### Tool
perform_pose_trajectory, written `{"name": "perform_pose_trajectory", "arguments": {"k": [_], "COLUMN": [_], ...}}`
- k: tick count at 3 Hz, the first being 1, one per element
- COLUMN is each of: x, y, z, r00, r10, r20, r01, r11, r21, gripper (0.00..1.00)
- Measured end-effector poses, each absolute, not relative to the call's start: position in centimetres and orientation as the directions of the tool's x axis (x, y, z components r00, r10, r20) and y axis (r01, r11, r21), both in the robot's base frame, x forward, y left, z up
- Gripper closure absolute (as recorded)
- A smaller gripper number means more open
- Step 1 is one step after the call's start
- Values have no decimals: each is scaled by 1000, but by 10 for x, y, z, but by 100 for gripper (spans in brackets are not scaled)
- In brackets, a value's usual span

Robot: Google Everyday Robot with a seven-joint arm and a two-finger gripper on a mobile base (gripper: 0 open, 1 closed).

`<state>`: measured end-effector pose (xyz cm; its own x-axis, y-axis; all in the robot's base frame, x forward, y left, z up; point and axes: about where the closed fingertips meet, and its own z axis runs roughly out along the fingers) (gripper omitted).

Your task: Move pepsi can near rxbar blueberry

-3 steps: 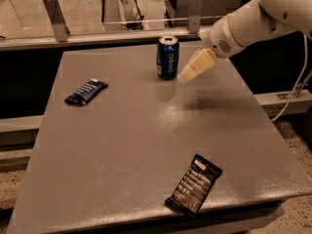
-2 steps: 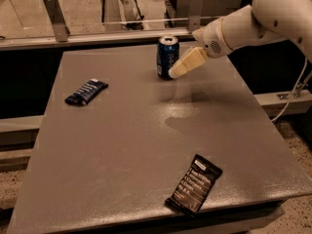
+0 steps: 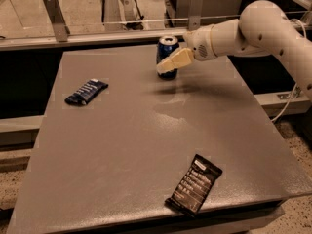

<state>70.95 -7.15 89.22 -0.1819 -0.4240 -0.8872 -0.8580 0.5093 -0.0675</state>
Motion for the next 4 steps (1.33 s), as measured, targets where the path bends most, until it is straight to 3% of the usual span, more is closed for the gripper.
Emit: {"name": "perform_pose_trajectory", "arguments": {"k": [2, 4], "x": [716, 707], "y": [-46, -72], "z": [893, 935], "r00": [-227, -178], "r10": [-354, -313], "r20": [-907, -933], "r01": [-888, -896], "r11": [458, 444], "r21": [43, 22], "gripper": [41, 88]}}
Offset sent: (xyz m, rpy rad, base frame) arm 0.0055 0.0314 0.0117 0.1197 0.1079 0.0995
